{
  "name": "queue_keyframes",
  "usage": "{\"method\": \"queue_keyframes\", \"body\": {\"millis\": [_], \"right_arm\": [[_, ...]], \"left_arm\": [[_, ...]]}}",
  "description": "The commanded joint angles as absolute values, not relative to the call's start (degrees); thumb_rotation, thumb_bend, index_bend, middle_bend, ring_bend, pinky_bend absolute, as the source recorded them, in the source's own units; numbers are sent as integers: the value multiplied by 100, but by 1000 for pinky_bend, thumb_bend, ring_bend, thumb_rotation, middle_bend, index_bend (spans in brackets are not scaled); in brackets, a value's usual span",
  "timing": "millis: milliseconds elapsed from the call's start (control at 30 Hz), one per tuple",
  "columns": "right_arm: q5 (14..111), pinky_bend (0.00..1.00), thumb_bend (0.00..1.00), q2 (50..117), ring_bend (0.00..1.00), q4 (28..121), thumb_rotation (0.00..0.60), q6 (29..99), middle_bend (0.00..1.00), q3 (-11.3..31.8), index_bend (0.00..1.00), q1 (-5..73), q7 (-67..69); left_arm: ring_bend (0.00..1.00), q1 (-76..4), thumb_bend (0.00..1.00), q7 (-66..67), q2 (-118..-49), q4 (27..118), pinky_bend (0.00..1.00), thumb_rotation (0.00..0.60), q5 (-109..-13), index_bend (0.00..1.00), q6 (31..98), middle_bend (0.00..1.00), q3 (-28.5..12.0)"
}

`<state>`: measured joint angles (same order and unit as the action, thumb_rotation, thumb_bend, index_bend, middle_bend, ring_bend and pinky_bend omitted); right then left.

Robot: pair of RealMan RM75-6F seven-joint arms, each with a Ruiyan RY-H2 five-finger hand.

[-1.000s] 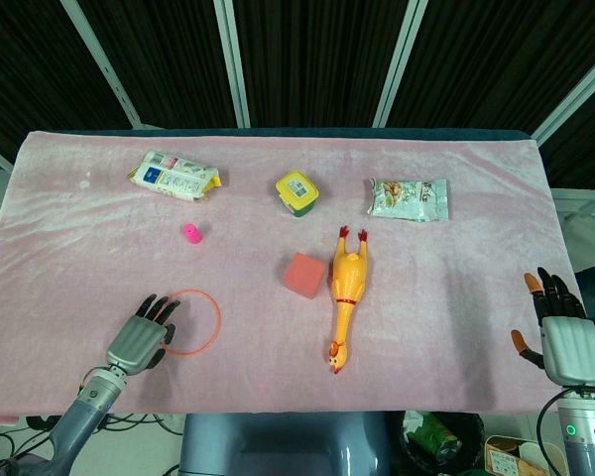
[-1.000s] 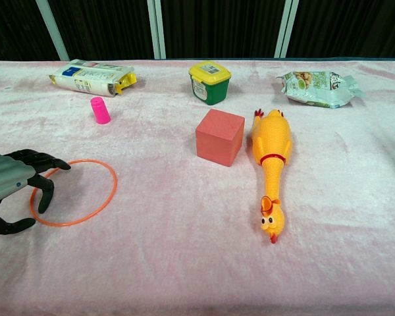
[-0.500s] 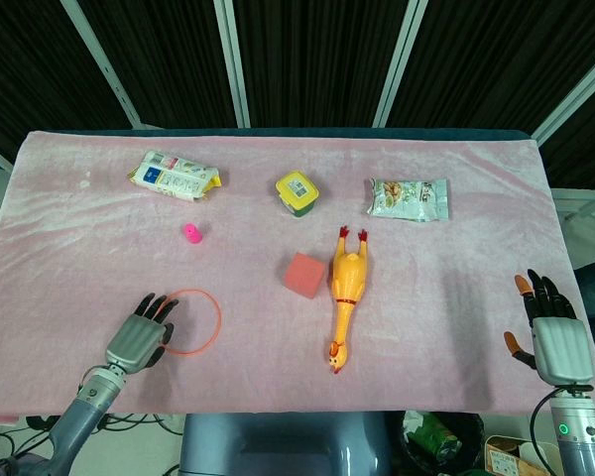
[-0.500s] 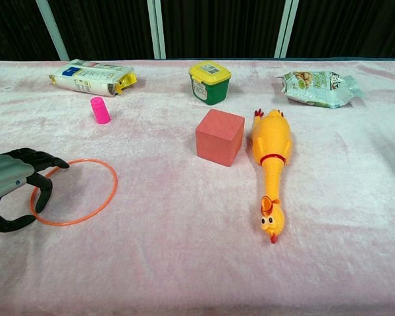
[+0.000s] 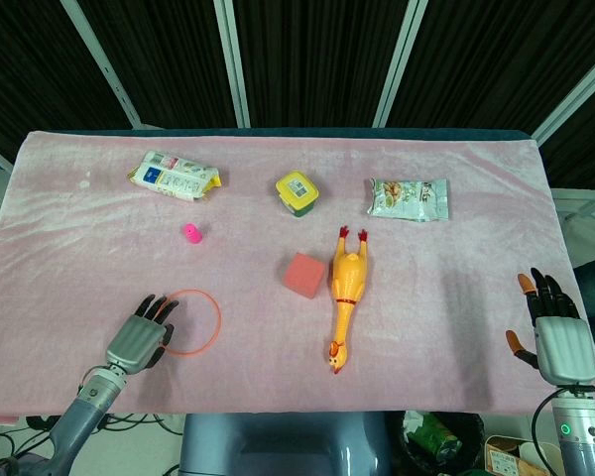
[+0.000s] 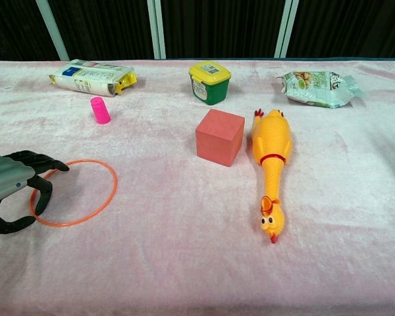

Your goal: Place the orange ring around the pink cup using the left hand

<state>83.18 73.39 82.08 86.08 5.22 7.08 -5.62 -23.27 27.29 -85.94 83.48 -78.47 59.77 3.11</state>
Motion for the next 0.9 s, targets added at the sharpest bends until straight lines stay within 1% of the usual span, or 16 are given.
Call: {"method": "queue_keyframes", "body": {"millis": [33, 133, 300, 467, 767, 900], "right_arm": [[8324, 181, 227, 7337, 0, 8211, 600, 8608, 0, 523, 0, 707, -562], [8323, 181, 227, 7338, 0, 8209, 600, 8597, 0, 525, 0, 708, -563], [8337, 180, 227, 7333, 0, 8218, 600, 8609, 0, 536, 0, 704, -549], [8345, 181, 228, 7330, 0, 8216, 600, 8607, 0, 539, 0, 700, -536], [8378, 181, 228, 7322, 0, 8221, 600, 8613, 0, 548, 0, 693, -520], [8381, 181, 227, 7318, 0, 8229, 600, 8604, 0, 550, 0, 691, -518]], "left_arm": [[0, -2330, 385, 2738, -8598, 8338, 0, 600, -7839, 530, 5969, 83, 314], [0, -2335, 385, 2755, -8605, 8326, 0, 600, -7829, 524, 5960, 83, 314], [0, -2342, 388, 2751, -8606, 8336, 0, 600, -7847, 555, 5969, 84, 318], [0, -2340, 419, 2782, -8609, 8319, 0, 600, -7796, 566, 5962, 84, 308], [0, -2359, 423, 2847, -8548, 8438, 0, 600, -7704, 586, 5937, 87, 288], [0, -2368, 443, 2871, -8515, 8472, 0, 600, -7632, 598, 5907, 98, 275]]}}
